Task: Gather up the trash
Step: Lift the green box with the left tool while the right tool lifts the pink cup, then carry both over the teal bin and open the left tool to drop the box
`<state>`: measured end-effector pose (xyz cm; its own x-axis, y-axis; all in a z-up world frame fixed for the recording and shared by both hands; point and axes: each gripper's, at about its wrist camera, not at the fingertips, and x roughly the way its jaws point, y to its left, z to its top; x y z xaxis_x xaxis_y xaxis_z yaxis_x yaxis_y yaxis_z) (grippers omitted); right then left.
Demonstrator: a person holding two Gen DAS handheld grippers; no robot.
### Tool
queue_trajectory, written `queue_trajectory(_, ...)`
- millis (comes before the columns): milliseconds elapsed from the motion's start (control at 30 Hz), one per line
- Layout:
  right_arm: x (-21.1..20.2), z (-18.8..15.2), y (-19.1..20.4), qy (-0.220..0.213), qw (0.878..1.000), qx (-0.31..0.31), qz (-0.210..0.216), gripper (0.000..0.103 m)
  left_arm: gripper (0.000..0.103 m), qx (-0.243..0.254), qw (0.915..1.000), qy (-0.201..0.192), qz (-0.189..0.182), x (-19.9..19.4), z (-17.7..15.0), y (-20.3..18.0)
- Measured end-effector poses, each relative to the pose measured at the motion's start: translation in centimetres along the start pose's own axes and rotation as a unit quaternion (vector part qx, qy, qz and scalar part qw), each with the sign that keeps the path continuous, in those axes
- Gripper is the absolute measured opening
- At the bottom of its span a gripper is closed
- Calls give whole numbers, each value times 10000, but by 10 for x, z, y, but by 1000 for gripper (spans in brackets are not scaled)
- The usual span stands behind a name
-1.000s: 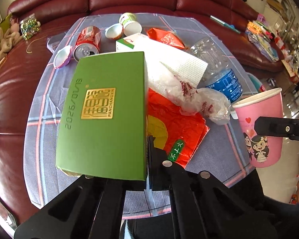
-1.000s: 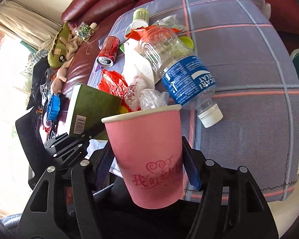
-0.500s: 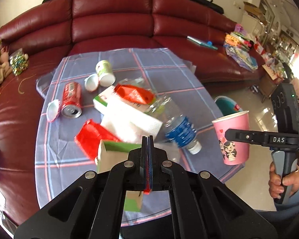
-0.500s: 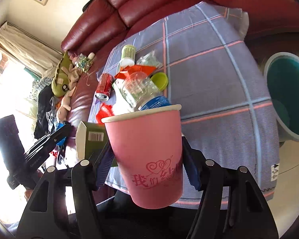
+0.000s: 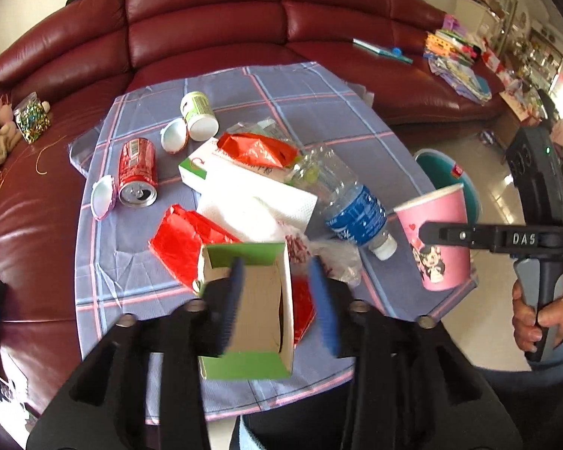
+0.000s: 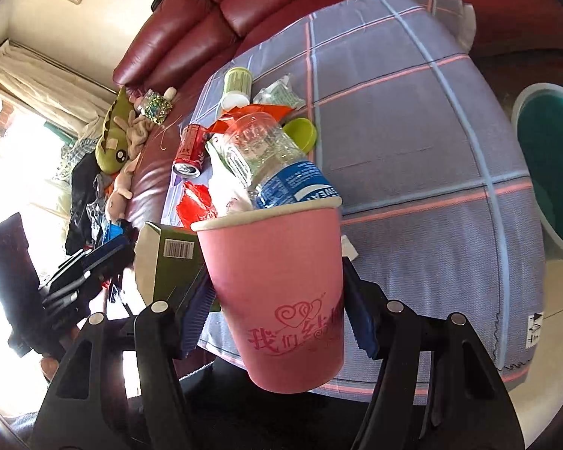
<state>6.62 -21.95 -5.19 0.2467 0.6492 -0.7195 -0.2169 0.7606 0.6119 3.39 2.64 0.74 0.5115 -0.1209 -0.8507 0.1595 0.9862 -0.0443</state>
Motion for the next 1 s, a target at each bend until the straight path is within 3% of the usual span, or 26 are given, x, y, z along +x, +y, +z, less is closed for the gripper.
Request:
queue_trajectory(33,1,0,4,11,10000,-38,16,61,63,89,9999,37,46,1,-3,-3)
queue_trajectory(200,-2,-3,12,-18,9999,-135,18,61,63,569,9964,569,247,33,-11,-23)
queue_trajectory(267,-4,-4,11,-50,9999,-112,12,61,58,693,9938,799,353,51,-11,-26)
queue_trajectory(300,-6,-6,8,-65,9999,-91,17,61,40,723,9925,922,339,58,-11,-26)
queue_trajectory(333,-7,-6,6,-78,9999,-72,14,61,14,737,9913,1045,301,65,-12,-25)
queue_trajectory(367,-8,-6,3,-91,9999,-54,11,61,4,726,9905,1126,300,70,-12,-24)
queue_trajectory(400,-8,-7,0,-103,9999,-28,15,61,3,722,9907,1114,315,72,-13,-22)
queue_trajectory(600,-16,-5,-14,-220,9997,127,64,61,1,261,9974,655,130,38,-5,-10)
queue_trajectory(800,-29,0,-15,-356,9991,159,151,61,1,60,9999,-97,-125,-14,17,-17)
queue_trajectory(900,-46,6,-20,-582,9980,217,102,61,1,257,9980,-440,-368,-27,37,-40)
queue_trajectory(1000,-70,14,-33,-871,9956,333,-66,61,1,508,9945,-533,-746,-19,60,-73)
